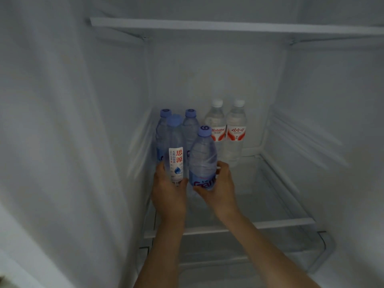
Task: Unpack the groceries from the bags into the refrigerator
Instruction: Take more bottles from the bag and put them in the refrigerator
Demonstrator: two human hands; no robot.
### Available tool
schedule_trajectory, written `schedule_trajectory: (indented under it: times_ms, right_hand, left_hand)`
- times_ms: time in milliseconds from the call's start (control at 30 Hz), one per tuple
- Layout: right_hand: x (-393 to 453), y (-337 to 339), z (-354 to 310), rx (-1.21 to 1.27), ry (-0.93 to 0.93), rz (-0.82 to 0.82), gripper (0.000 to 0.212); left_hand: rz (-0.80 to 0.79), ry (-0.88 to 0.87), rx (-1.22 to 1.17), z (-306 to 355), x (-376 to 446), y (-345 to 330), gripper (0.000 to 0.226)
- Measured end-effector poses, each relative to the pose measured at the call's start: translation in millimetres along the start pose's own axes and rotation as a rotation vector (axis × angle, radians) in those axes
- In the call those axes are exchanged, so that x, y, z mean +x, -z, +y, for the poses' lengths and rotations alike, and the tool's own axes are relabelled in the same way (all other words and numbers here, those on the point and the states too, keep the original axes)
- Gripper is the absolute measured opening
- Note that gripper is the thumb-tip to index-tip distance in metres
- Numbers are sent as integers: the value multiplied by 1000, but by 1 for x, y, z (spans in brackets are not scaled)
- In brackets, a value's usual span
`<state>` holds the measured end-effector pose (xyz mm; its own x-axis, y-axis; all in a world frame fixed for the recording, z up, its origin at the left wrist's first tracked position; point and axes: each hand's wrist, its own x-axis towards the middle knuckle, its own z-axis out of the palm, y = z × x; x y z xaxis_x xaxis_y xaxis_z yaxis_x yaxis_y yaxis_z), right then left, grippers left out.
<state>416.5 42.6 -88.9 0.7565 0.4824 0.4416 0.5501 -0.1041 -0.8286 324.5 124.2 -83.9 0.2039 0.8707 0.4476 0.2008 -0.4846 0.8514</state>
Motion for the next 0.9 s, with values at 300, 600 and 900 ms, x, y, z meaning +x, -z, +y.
schedule_trajectory:
  times_ms: [300, 600, 900]
  right_hand:
    - [28, -32, -2, 9, 20, -36, 78]
    - [28, -34, -2, -17, 5, -25, 79]
    - [24, -19, -6, -78, -71, -192, 77]
  left_hand:
    - [12, 48, -71, -16, 36, -14, 75]
    - [-1, 71, -120, -15, 41, -16, 76]
    - [-156, 75, 131, -14, 27, -1, 64]
